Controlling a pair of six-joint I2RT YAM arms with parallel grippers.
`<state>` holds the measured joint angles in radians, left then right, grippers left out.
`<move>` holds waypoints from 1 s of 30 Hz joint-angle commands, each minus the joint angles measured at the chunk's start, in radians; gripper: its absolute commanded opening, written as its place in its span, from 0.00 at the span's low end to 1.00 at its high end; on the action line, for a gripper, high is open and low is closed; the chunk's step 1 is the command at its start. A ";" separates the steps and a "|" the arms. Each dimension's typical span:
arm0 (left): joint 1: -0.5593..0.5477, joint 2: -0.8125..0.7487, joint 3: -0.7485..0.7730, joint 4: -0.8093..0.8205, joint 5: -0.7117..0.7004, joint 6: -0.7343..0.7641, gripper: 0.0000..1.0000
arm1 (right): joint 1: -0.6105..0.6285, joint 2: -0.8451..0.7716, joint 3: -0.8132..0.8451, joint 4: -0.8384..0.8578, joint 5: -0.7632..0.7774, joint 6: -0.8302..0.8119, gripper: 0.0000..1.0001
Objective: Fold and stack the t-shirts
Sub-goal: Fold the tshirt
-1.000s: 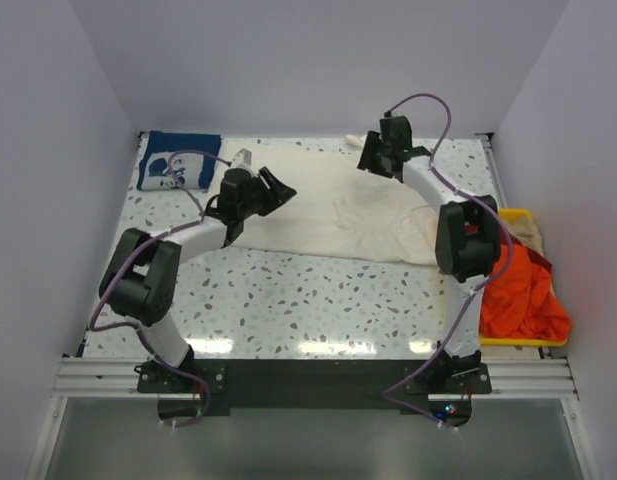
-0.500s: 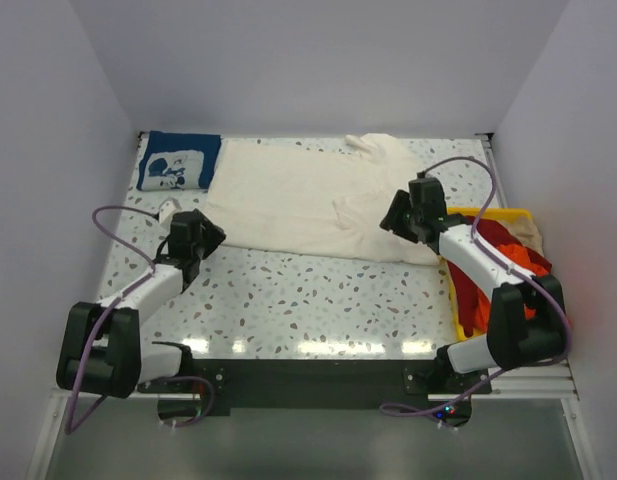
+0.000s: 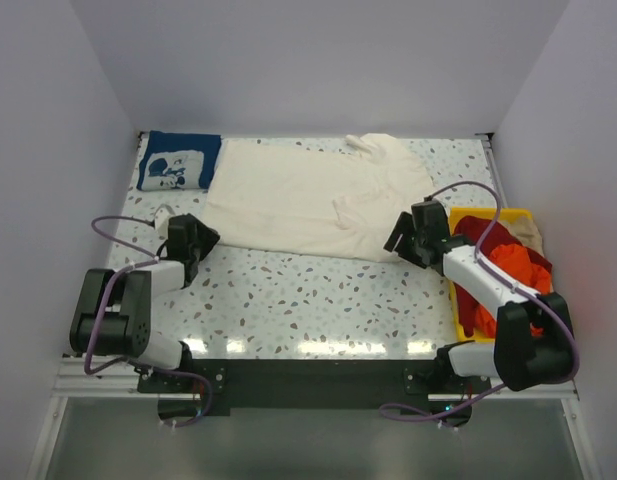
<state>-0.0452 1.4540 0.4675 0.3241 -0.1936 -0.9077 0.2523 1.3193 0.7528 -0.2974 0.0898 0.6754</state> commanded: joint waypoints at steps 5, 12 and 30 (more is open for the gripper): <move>0.019 0.132 0.039 0.059 0.014 -0.031 0.55 | -0.002 -0.071 -0.052 -0.026 0.120 0.065 0.72; 0.024 0.180 0.068 0.049 0.002 -0.017 0.41 | -0.071 -0.074 -0.092 -0.011 0.120 0.122 0.78; 0.044 0.151 0.137 -0.023 -0.029 0.049 0.00 | -0.116 0.179 0.028 0.050 0.197 0.133 0.27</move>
<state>-0.0177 1.6230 0.5751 0.3790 -0.1799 -0.8955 0.1429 1.4857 0.7303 -0.2470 0.2188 0.8093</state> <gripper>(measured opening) 0.057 0.378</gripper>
